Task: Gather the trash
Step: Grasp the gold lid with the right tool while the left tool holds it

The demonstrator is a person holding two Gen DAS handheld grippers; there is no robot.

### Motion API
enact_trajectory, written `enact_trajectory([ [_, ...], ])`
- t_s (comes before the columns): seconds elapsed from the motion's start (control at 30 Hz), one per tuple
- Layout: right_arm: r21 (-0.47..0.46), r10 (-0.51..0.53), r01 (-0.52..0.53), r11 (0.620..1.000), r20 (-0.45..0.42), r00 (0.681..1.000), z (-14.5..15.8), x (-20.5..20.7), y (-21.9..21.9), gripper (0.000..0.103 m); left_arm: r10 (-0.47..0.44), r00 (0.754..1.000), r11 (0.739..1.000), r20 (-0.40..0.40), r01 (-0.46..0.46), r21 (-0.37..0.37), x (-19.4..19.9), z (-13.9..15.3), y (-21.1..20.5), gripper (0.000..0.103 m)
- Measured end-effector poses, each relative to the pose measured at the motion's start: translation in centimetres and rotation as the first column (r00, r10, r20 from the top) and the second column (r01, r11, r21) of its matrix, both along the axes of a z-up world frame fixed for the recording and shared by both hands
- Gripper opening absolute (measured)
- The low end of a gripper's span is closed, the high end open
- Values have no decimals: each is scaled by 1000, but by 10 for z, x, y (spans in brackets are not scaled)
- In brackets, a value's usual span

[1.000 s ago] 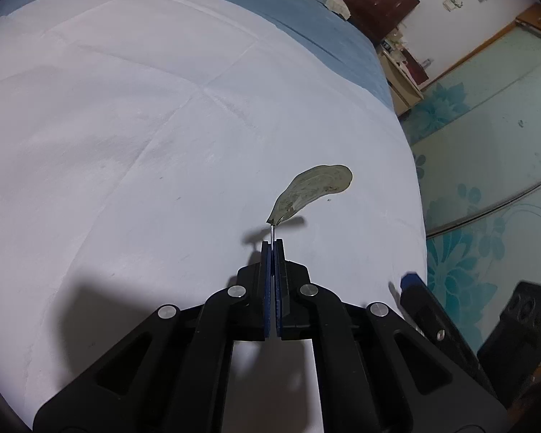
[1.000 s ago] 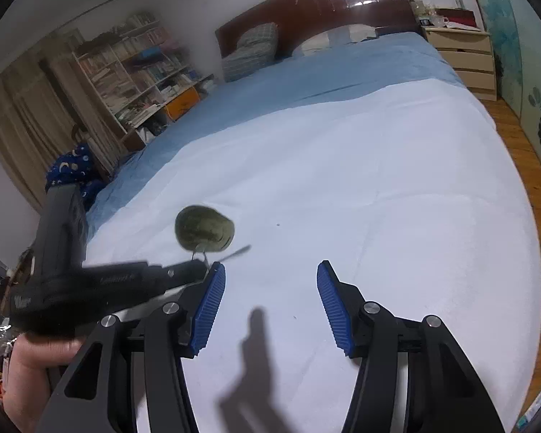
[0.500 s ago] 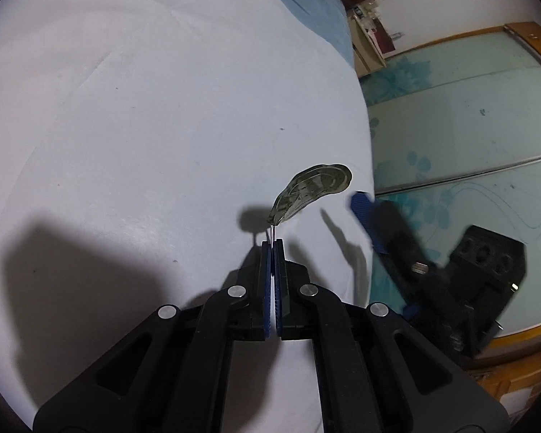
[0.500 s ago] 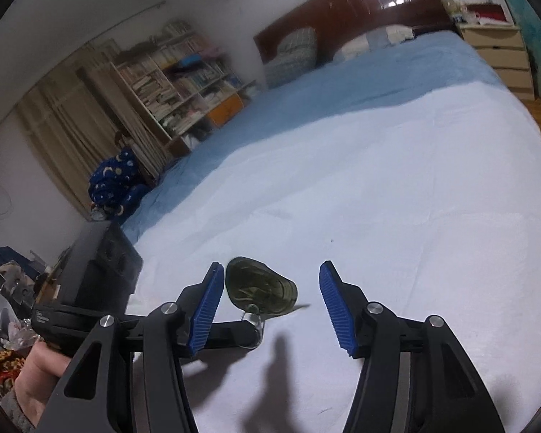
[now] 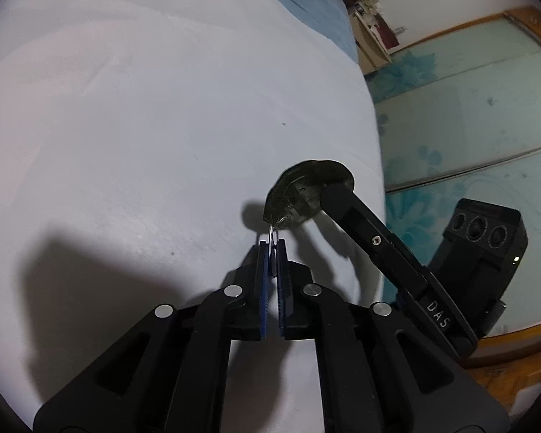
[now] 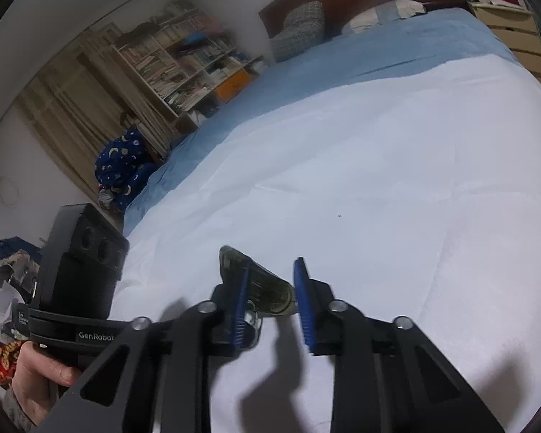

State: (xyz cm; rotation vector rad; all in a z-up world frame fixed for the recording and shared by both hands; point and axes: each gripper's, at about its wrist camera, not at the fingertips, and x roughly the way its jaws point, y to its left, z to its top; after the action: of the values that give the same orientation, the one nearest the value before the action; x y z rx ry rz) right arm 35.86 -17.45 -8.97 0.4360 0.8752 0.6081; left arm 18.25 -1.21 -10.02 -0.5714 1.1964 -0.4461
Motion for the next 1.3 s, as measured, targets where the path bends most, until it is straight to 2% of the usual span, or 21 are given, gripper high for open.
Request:
enact_trajectory([
  [0.1, -13, 4, -4, 1000, -11, 1000, -2, -4, 1, 12, 2, 1000, 997, 30, -4, 80, 0, 8, -7, 10],
  [0.17, -16, 5, -5, 1000, -20, 1000, -4, -6, 1, 12, -8, 999, 995, 45, 3, 103, 1, 10, -11, 15],
  [0.23, -17, 15, -16, 1000, -35, 999, -7, -5, 2, 9, -5, 998, 994, 69, -2, 113, -1, 14, -12, 30],
  [0.3, -26, 16, -17, 1000, -37, 999, -5, -6, 9, 5, -13, 996, 993, 91, 3, 117, 0, 18, -18, 53],
  [0.33, -36, 14, -16, 999, -43, 999, -6, -5, 10, 4, -16, 995, 988, 101, 1, 154, -1, 19, -22, 53],
  [0.43, -27, 9, -10, 1000, -57, 998, -9, -3, 9, 4, -29, 992, 977, 126, 2, 212, -2, 21, -26, 53],
  [0.6, -25, 2, -3, 1000, -51, 999, -9, -7, 12, 4, -10, 993, 985, 114, -10, 173, 0, 22, -14, 51],
  [0.87, -20, -13, 12, 1000, -73, 997, -17, -7, 7, 6, 105, 985, 975, 134, -129, 182, -12, 35, 7, 51],
  [0.93, -25, -10, 9, 1000, -79, 997, -18, -6, 8, 6, 128, 983, 972, 130, -151, 181, -9, 32, 9, 45],
  [0.97, -26, -8, 6, 1000, -82, 997, -18, -7, 7, 6, 130, 984, 972, 124, -151, 182, -7, 30, 7, 32],
  [1.07, -24, -7, 5, 1000, -87, 996, -19, -6, 7, 6, 114, 988, 976, 100, -130, 173, 0, 20, -1, 18],
  [1.2, -18, -4, 2, 1000, -95, 995, -21, -6, 6, 5, 116, 988, 975, 100, -132, 177, 7, 15, -9, 9],
  [1.3, -16, -5, 3, 1000, -99, 995, -21, -6, 5, 5, 125, 987, 977, 98, -140, 163, 9, 12, -7, 7],
])
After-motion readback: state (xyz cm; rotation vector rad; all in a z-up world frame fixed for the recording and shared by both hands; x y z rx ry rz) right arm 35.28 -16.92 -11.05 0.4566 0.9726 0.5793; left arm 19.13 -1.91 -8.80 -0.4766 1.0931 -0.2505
